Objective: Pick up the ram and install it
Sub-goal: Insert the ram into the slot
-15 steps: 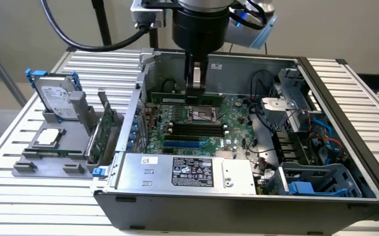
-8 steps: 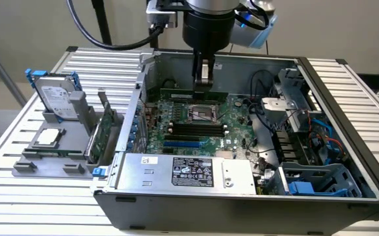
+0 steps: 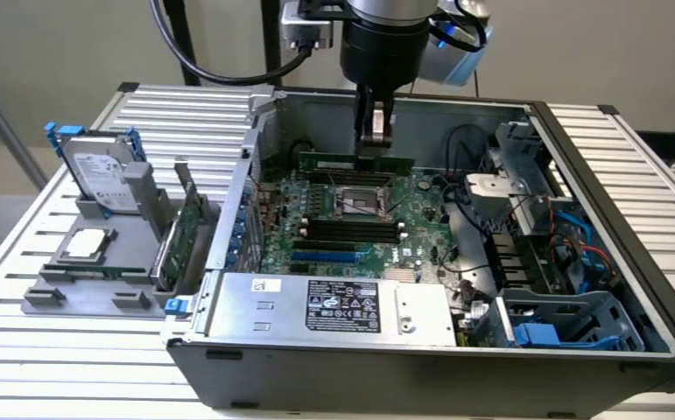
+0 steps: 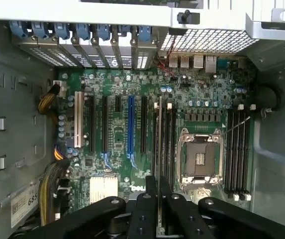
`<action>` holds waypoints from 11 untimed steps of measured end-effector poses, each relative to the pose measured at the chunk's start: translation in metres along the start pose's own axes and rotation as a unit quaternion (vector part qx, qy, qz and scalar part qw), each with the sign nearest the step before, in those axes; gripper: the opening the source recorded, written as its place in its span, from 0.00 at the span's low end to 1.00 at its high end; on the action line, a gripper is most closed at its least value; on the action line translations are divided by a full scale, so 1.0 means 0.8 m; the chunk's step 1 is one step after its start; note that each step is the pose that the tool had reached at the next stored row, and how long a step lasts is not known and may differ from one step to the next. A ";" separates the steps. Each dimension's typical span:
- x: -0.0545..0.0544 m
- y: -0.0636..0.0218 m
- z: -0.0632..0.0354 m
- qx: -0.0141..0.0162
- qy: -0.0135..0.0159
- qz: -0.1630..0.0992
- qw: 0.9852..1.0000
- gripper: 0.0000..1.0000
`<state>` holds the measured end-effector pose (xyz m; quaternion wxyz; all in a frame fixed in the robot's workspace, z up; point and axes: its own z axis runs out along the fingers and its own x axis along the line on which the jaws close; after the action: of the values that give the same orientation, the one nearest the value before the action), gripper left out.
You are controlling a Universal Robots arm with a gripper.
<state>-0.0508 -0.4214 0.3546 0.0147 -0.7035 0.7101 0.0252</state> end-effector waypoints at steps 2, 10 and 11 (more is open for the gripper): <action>0.000 0.000 0.000 0.000 0.000 0.000 1.000 0.00; 0.000 0.000 0.000 0.000 0.000 0.000 1.000 0.00; 0.000 0.000 0.000 0.000 0.000 0.000 1.000 0.00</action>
<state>-0.0508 -0.4214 0.3546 0.0148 -0.7035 0.7101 0.0252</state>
